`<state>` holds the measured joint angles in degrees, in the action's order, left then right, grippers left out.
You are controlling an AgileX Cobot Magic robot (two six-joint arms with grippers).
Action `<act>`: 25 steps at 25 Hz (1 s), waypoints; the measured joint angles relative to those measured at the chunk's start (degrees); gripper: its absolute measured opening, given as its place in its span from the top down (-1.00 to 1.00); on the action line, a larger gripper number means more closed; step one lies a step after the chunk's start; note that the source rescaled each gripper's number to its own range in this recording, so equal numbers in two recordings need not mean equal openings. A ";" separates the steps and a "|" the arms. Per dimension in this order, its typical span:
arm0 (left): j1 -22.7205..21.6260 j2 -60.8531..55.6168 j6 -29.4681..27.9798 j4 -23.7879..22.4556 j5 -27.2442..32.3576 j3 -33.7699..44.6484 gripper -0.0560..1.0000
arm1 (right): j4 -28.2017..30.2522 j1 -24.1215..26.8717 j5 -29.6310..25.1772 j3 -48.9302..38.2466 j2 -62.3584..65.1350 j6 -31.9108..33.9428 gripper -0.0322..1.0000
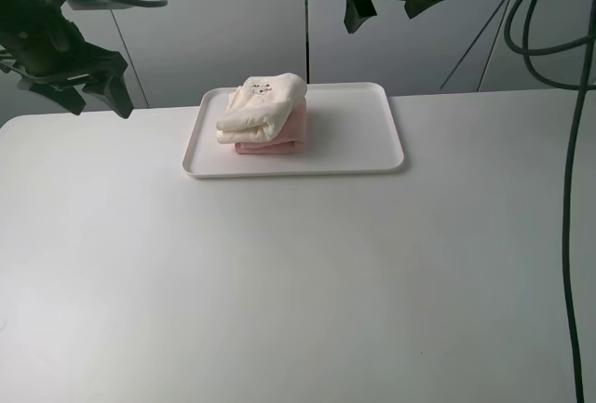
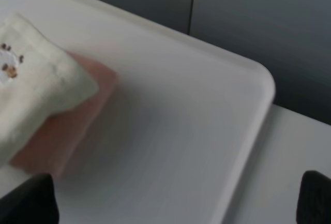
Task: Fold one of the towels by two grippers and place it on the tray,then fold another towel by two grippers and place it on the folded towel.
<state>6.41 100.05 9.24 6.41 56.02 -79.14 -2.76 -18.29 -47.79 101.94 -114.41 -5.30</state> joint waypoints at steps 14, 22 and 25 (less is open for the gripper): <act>0.00 -36.50 -3.78 -2.57 -10.40 32.97 -0.94 | 3.60 0.00 3.65 -46.43 42.93 3.98 -1.00; 0.00 -54.41 -4.51 -3.33 -4.68 40.94 -0.95 | 3.45 0.00 0.09 -62.41 64.57 4.62 -1.00; 0.00 -59.93 -4.51 -3.19 -2.46 43.70 -0.95 | 3.21 0.00 -3.15 -65.26 72.03 4.97 -1.00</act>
<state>6.41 40.13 4.74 3.22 53.56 -35.44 0.45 -18.29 -50.94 36.68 -42.37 -0.33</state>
